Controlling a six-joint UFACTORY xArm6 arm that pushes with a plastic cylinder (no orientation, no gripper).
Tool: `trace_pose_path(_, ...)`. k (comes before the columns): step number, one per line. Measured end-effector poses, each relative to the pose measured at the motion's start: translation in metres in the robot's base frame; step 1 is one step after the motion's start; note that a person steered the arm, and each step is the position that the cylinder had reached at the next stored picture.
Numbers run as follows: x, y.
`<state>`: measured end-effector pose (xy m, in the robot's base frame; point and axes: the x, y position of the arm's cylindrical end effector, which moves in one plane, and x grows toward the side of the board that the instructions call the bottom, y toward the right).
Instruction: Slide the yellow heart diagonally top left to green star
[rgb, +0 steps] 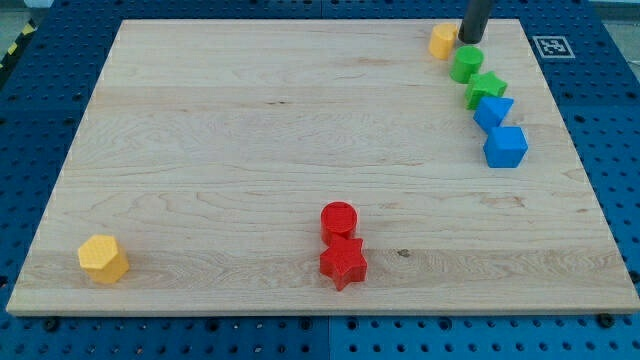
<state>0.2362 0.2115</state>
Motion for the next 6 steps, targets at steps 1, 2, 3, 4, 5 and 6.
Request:
trace_pose_path(1,0.0,-0.012)
trace_pose_path(2,0.0,-0.038)
trace_pose_path(3,0.0,-0.049)
trace_pose_path(4,0.0,-0.068)
trace_pose_path(5,0.0,-0.092)
trace_pose_path(6,0.0,-0.121)
